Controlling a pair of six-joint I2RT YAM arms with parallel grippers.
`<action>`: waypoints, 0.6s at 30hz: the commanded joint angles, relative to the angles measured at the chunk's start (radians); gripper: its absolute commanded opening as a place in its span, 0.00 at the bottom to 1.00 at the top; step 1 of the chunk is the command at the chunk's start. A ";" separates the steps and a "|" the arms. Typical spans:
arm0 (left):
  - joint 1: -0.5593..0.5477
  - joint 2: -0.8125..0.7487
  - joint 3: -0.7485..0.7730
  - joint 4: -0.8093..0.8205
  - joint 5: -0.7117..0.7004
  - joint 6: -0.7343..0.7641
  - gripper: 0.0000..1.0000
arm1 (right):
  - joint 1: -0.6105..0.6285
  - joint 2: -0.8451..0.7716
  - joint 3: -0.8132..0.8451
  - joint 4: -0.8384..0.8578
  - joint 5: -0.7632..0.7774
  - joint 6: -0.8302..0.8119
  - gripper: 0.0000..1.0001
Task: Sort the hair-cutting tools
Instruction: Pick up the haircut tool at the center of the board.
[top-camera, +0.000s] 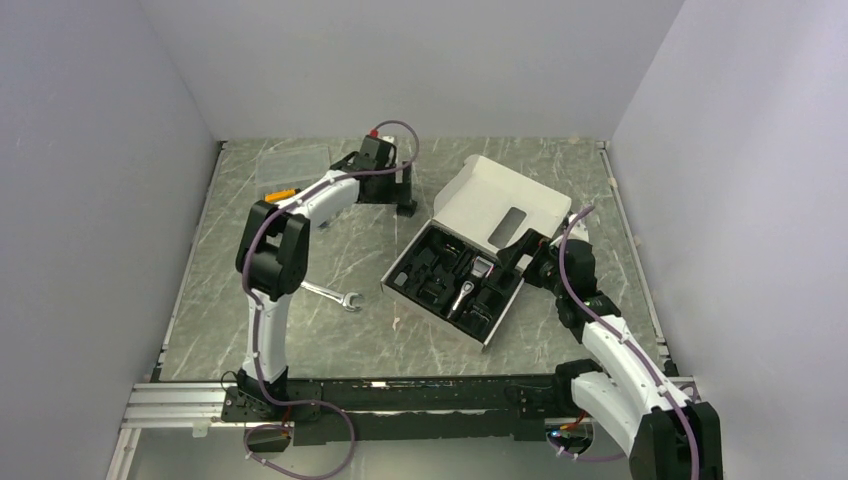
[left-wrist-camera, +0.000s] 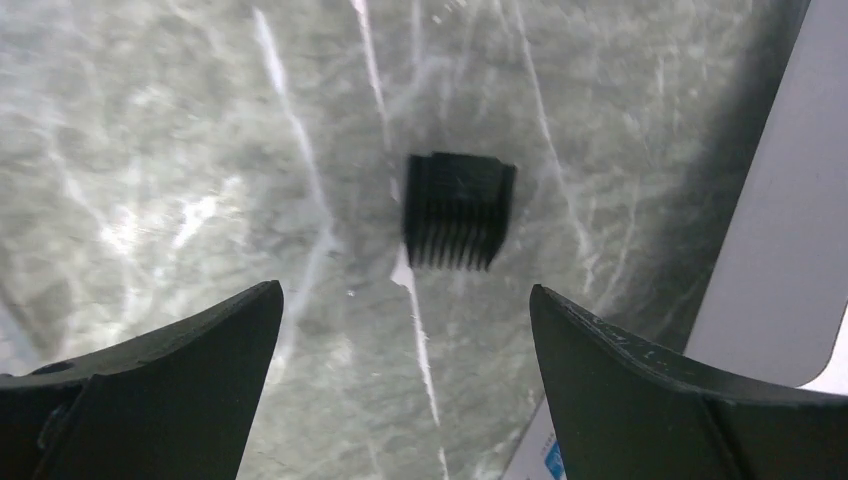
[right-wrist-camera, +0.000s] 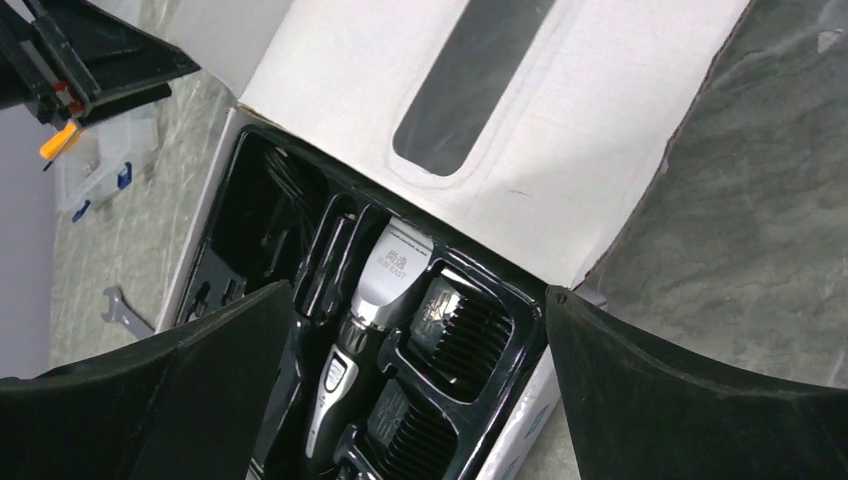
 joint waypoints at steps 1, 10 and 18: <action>0.006 0.016 0.100 -0.016 0.003 0.081 0.99 | 0.000 -0.024 0.027 0.030 -0.047 -0.014 1.00; -0.032 0.129 0.170 -0.052 0.008 0.155 0.99 | -0.004 -0.045 0.034 0.030 -0.082 -0.005 1.00; -0.049 0.193 0.223 -0.079 0.020 0.181 0.99 | -0.006 -0.060 0.034 -0.003 -0.086 -0.004 1.00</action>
